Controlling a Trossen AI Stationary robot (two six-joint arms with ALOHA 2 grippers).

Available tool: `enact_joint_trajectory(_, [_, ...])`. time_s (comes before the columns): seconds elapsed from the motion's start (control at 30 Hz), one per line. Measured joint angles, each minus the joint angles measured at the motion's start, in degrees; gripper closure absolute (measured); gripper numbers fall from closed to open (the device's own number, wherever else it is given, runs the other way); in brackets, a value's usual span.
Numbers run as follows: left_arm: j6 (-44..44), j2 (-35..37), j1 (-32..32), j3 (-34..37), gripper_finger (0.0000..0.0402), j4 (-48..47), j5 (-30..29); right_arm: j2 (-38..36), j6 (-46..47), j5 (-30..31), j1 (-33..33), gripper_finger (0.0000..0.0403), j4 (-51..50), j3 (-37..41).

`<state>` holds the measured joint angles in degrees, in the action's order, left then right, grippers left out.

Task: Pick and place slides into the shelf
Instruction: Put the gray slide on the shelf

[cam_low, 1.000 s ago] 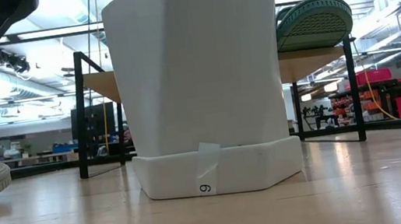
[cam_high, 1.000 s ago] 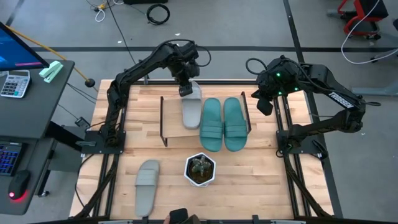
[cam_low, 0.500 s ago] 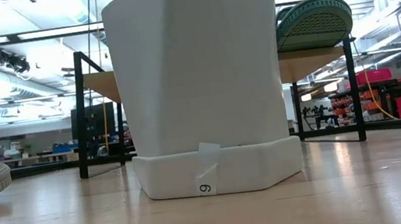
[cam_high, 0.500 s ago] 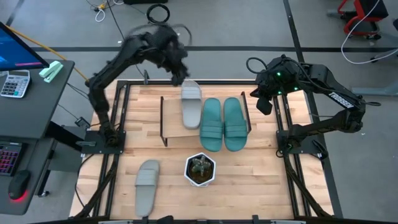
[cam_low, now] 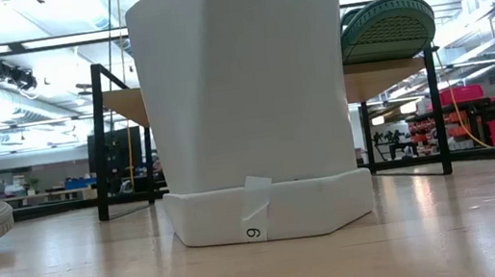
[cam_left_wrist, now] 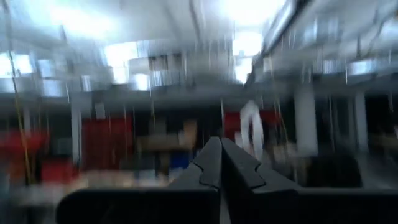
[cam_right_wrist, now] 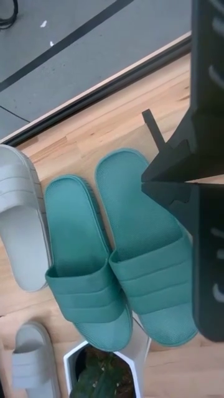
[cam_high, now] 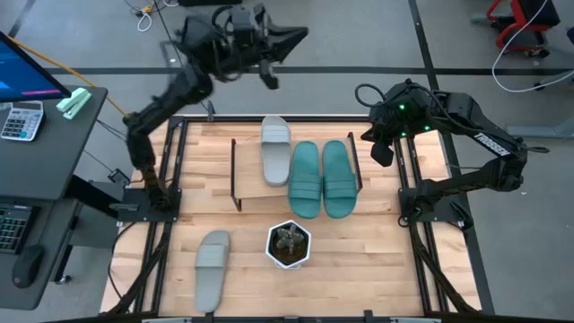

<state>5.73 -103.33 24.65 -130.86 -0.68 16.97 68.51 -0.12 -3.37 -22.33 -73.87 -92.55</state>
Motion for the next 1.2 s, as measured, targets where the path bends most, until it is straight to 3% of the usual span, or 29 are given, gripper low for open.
enact_joint_trajectory(0.17, [1.1,-4.9,-3.2,0.0,0.0385,29.7,-5.8,0.0,0.0,-0.2,0.0,0.0395,-0.2,0.0])
enact_joint_trajectory(0.23, [3.5,-6.4,-3.3,0.0,0.0386,36.6,-9.1,0.0,0.0,-0.1,0.0,0.0394,-0.2,0.0])
enact_joint_trajectory(0.37, [6.0,-9.7,-3.0,0.1,0.0396,40.5,-12.1,0.0,0.3,-0.2,0.0,0.0393,-0.2,0.0])
enact_joint_trajectory(0.6, [10.4,-15.0,-1.9,0.0,0.0395,53.2,-12.0,0.0,1.7,-0.2,0.0,0.0395,-2.0,0.0])
enact_joint_trajectory(0.83, [9.7,-16.2,1.7,0.1,0.0396,46.4,-9.0,0.0,1.8,-0.2,0.0,0.0394,-4.1,0.0])
enact_joint_trajectory(0.93, [12.4,-16.4,4.1,1.1,0.0397,49.3,-9.1,0.0,1.9,-0.2,0.0,0.0395,-4.1,0.0])
enact_joint_trajectory(1.1, [21.0,-16.6,7.8,11.7,0.0397,77.8,-9.1,0.0,2.9,-0.1,0.0,0.0393,-3.9,0.0])
enact_joint_trajectory(1.2, [24.3,-15.7,9.8,20.3,0.0397,90.7,-13.5,0.0,3.3,-0.1,0.0,0.0393,-3.8,0.0])
